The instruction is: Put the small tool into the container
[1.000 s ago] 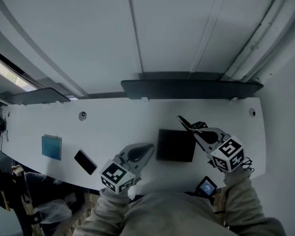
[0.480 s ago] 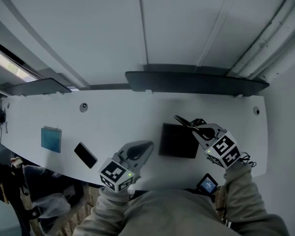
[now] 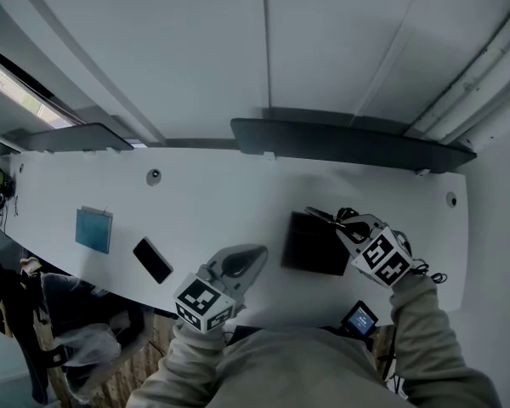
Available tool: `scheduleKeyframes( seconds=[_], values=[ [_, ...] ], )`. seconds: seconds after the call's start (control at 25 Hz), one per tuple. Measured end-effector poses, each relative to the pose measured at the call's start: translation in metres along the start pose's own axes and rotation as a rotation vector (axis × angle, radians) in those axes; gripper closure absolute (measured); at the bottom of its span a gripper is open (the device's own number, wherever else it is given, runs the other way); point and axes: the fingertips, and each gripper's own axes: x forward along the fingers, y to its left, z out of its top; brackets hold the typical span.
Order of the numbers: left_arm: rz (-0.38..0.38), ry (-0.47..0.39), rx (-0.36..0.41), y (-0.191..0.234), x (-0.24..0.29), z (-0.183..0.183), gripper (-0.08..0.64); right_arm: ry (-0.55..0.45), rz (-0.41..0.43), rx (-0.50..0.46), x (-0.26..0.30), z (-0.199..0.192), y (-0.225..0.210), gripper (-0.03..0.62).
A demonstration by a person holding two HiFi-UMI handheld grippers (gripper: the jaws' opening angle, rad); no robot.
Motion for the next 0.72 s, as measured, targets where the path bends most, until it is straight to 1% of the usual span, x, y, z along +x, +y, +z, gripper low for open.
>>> scheduleKeyframes(
  seconds=[0.2, 0.72],
  values=[
    [0.014, -0.004, -0.002, 0.001, -0.004, -0.002, 0.558, 0.066, 0.038, -0.072, 0.022, -0.009, 0.006, 0.571],
    [0.022, 0.002, -0.008, -0.006, -0.008, -0.007, 0.558, 0.163, 0.118, -0.135, 0.051, -0.031, 0.015, 0.571]
  ],
)
